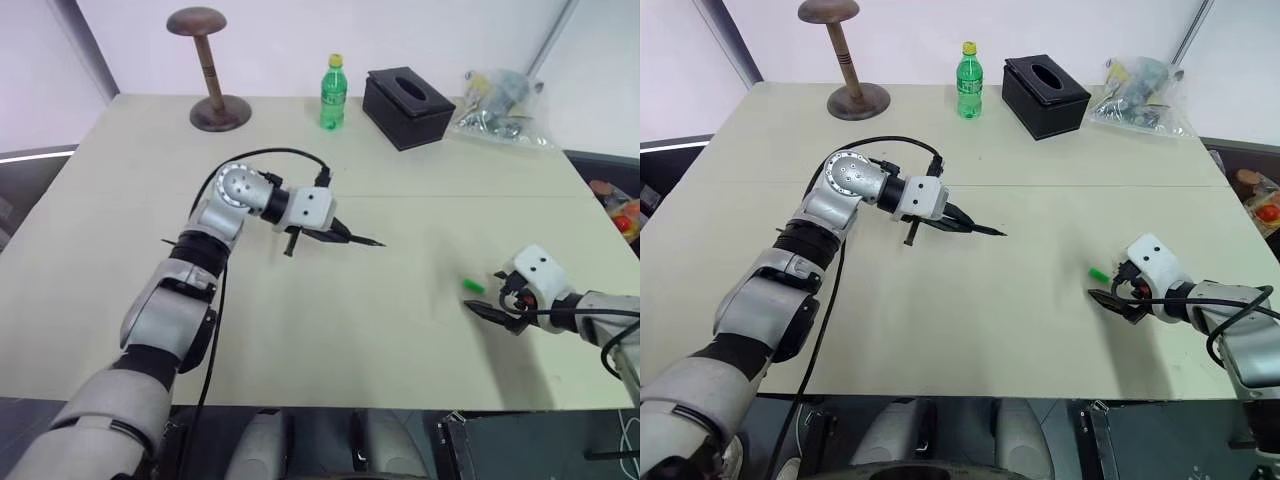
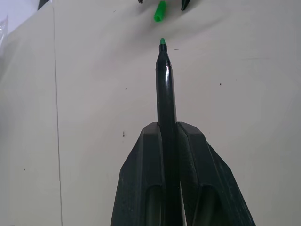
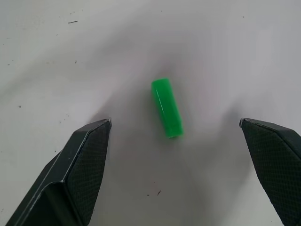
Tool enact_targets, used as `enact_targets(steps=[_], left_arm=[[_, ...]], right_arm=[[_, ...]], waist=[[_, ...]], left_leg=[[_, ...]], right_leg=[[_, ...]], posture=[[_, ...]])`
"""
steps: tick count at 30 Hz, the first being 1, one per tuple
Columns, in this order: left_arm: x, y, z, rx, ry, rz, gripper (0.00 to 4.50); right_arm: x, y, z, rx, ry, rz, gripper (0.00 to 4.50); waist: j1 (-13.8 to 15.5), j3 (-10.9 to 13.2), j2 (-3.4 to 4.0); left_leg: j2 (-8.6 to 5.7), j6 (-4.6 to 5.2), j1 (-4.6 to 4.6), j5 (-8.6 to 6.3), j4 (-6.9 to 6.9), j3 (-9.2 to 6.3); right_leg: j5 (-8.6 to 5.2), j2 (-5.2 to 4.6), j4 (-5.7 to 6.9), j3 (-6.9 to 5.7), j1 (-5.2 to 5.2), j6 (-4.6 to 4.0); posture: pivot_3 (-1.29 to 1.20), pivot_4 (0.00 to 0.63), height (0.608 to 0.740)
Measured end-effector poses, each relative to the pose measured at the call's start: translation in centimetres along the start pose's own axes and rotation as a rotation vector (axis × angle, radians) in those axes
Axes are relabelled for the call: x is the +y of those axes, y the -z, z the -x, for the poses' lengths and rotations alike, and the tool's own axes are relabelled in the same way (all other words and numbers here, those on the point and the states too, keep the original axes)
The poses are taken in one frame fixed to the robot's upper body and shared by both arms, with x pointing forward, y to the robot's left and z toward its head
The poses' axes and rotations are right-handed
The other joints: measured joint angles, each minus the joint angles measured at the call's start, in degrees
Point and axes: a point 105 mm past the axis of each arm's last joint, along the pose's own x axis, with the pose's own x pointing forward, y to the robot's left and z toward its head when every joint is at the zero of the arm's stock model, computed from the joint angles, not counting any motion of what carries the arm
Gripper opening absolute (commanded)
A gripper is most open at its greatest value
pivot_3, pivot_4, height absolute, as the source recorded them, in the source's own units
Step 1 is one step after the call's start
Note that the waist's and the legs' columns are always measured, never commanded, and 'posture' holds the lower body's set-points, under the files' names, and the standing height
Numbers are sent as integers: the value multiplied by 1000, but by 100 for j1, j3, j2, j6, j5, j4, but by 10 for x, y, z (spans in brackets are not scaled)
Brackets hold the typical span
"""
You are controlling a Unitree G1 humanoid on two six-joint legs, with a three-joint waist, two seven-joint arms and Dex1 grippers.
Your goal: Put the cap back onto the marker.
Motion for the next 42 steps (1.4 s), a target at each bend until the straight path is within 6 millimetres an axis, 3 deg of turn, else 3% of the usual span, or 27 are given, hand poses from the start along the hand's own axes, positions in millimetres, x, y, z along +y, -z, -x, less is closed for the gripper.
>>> enact_targets(steps=[1, 8, 9, 19, 23, 27, 32, 38, 42], left_arm=[[0, 0, 0, 0, -1, -1, 0], [1, -1, 1, 3, -5, -2, 0], [1, -1, 1, 3, -5, -1, 0], [2, -1, 2, 6, -7, 2, 0], [2, -2, 1, -2, -5, 2, 0], [1, -6, -3, -31, 2, -1, 0], [-1, -13, -13, -79, 13, -48, 0], [-9, -6, -21, -65, 33, -82, 0], [-10, -4, -24, -56, 24, -100, 0]], right_arm=[[0, -1, -1, -4, -2, -2, 3743], [4, -7, -14, -59, -20, -98, 218], [5, -8, -15, -66, -25, -109, 37], [6, -8, -13, -60, -17, -117, 37], [4, -13, -3, -17, 32, 9, 37], [5, -30, 7, 8, 79, 173, 37], [24, -64, 10, -25, 76, 318, 37], [47, -96, 13, -69, 46, 402, 37], [53, -103, 13, -68, 36, 416, 37]], waist=[[-9, 0, 0], [-11, 0, 1], [-8, 0, 2], [-3, 0, 2], [-3, 0, 3], [-12, 0, 4], [-14, 0, 4], [-2, 0, 4], [8, 0, 4]], left_leg=[[0, 0, 0, 0, 0, 0], [2, 0, 0, 0, 0, 0], [1, 0, 0, 0, 0, 0], [0, 0, -2, 0, -1, 0], [0, 0, -5, 0, 0, 1], [0, 0, -6, 0, -1, 0], [5, 0, -7, 0, -1, 1], [4, 0, -12, 0, -1, 0], [3, 0, -14, 0, -1, 0]], right_leg=[[0, 0, 0, 0, 0, 0], [0, -1, 2, 1, -2, 0], [0, 0, 2, 1, -3, 0], [0, -3, 0, 1, -3, 0], [0, -4, 1, 2, -7, 0], [0, 0, 2, 2, -10, 0], [0, -1, 2, 4, -13, 0], [0, -5, 1, 4, -16, 0], [0, -6, 0, 3, -17, 0]], posture=[[0, 150, 740], [0, 150, 740], [0, 150, 740], [0, 150, 740], [0, 150, 740], [0, 150, 740], [0, 150, 740], [0, 150, 740], [0, 150, 740]])
